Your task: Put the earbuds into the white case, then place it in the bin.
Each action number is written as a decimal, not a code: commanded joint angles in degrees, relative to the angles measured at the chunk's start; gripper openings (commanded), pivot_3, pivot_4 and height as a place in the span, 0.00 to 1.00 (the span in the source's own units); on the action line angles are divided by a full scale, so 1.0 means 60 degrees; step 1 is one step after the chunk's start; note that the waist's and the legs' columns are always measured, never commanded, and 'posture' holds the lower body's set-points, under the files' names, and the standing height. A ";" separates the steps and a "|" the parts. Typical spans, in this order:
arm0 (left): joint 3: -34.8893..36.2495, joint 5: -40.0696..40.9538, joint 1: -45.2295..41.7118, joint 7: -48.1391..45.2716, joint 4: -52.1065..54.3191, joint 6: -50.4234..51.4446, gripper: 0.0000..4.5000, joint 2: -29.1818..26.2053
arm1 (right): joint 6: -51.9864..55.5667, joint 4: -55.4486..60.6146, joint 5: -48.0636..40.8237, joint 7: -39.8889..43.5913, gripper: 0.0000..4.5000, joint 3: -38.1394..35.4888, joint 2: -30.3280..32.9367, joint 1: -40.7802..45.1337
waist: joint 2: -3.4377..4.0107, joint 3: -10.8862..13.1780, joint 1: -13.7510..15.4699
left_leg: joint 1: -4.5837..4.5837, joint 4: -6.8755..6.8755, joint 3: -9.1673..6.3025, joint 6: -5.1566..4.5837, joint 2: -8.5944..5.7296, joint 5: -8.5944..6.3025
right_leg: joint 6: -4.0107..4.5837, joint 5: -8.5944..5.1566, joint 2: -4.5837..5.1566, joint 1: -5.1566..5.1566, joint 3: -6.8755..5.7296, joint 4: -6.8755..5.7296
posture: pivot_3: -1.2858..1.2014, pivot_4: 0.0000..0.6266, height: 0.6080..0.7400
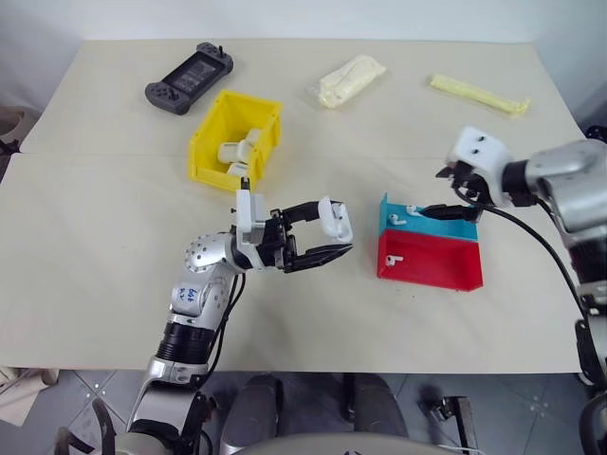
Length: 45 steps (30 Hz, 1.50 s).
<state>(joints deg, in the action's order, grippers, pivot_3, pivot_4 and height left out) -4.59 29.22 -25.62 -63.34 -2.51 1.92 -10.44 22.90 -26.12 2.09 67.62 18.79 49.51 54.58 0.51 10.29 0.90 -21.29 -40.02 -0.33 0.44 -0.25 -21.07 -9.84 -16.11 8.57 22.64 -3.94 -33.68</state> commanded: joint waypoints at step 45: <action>0.0125 0.0105 0.0437 0.0558 0.0763 -0.0387 0.62 -0.0211 | -0.2489 -0.4224 0.2828 0.1694 0.43 0.1212 -0.1998 0.2019 | 0.0001 -0.0001 -0.0208 | 0.0020 -0.0011 -0.0002 0.0009 0.0004 0.0005 | 0.0000 0.0000 -0.0001 -0.0013 0.0001 -0.0018 | 0.52 0.24 1.00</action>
<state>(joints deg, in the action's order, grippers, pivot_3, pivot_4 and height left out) -4.43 29.16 -22.97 -59.92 -0.38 0.60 -11.60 7.47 -50.98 18.04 77.26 25.92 37.62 67.82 0.52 10.29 -0.34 -21.17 -40.08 -0.34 0.49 -0.23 -21.04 -9.83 -16.11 8.56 22.56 -3.94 -33.79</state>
